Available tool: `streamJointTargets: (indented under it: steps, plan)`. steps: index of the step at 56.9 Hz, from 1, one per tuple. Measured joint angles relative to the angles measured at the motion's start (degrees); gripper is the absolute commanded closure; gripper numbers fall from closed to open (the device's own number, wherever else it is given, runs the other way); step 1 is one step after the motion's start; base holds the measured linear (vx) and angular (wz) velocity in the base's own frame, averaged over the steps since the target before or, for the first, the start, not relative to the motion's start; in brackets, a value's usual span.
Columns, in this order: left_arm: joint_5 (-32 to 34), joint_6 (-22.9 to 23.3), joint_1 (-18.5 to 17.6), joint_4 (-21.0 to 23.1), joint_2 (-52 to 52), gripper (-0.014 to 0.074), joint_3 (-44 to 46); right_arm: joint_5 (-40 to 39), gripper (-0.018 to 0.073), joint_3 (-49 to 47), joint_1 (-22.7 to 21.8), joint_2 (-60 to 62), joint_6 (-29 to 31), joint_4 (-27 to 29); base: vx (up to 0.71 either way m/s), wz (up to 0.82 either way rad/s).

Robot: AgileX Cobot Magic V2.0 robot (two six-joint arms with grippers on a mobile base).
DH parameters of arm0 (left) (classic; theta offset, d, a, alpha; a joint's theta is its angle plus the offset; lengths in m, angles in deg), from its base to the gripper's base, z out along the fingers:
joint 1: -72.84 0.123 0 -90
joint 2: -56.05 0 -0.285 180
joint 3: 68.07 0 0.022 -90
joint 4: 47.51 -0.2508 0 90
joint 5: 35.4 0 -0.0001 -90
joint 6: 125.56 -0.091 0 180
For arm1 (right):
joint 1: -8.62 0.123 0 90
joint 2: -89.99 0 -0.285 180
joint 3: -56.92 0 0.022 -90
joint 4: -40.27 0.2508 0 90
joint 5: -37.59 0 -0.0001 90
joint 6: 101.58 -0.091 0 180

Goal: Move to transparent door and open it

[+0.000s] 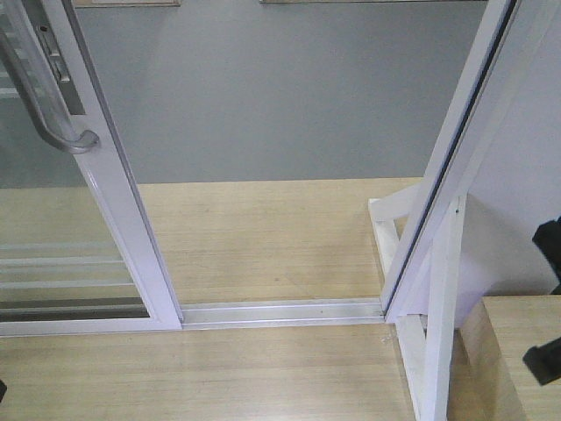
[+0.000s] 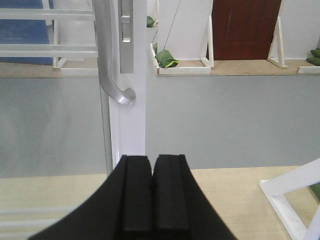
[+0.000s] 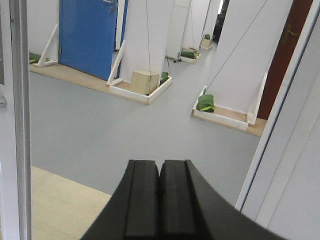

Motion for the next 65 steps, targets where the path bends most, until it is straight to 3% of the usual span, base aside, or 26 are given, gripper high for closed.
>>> streamJointTargets:
  steps: [5,10,27,65]
  plan:
    - [0.0,0.0,0.0,0.0,0.0,0.0594,0.0,-5.15,0.0564,7.7,0.0,5.69,0.0,0.04,0.0,0.0]
    - [0.0,0.0,0.0,0.0,0.0,0.0594,0.0,-4.79,0.0564,10.77,-0.63,11.18,-0.04,1.77,0.0,0.0]
    - [-0.07,0.0,0.0,0.0,0.0,0.0594,0.0,-0.46,0.0564,11.04,-10.42,14.29,-0.42,5.04,0.0,0.0]
    - [-0.07,0.0,0.0,0.0,0.0,0.0594,0.0,-0.3,0.0564,11.04,-10.66,14.29,-0.44,5.17,0.0,0.0]
